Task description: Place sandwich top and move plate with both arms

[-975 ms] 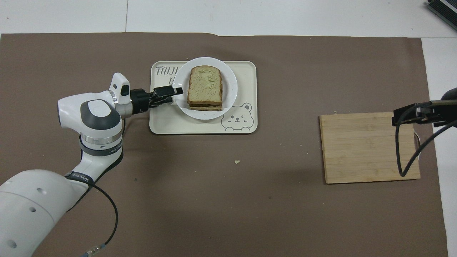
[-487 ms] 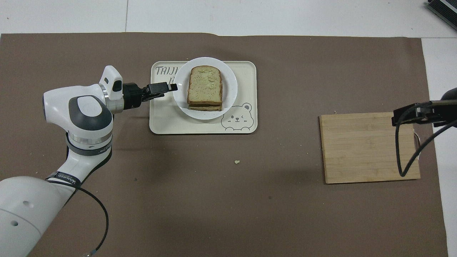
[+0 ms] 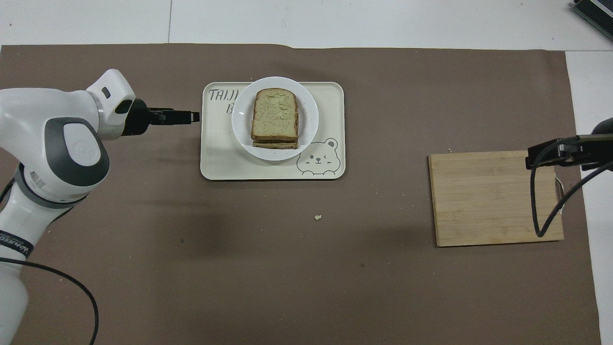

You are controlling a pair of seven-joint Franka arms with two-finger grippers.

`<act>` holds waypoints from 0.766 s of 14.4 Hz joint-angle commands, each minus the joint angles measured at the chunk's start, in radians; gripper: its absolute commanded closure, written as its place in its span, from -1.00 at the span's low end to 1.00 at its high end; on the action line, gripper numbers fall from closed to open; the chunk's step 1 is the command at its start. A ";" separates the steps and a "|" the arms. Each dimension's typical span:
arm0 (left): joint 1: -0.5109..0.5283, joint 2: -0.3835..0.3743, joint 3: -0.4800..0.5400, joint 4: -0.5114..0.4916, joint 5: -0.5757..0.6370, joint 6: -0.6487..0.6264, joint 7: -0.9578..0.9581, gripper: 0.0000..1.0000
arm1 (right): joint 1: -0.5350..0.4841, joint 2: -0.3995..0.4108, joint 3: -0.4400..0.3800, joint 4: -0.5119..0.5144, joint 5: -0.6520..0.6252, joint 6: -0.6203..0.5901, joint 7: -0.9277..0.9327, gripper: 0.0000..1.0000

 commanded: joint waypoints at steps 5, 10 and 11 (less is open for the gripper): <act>-0.001 -0.118 0.050 0.219 0.351 -0.419 -0.131 -1.00 | -0.010 0.008 0.006 0.019 0.014 -0.015 0.013 -1.00; -0.002 -0.233 0.053 0.249 0.437 -0.617 -0.136 -1.00 | -0.010 0.008 0.006 0.019 0.014 -0.015 0.013 -1.00; -0.001 -0.237 0.053 0.268 0.439 -0.645 -0.138 -1.00 | -0.010 0.008 0.006 0.019 0.014 -0.015 0.013 -1.00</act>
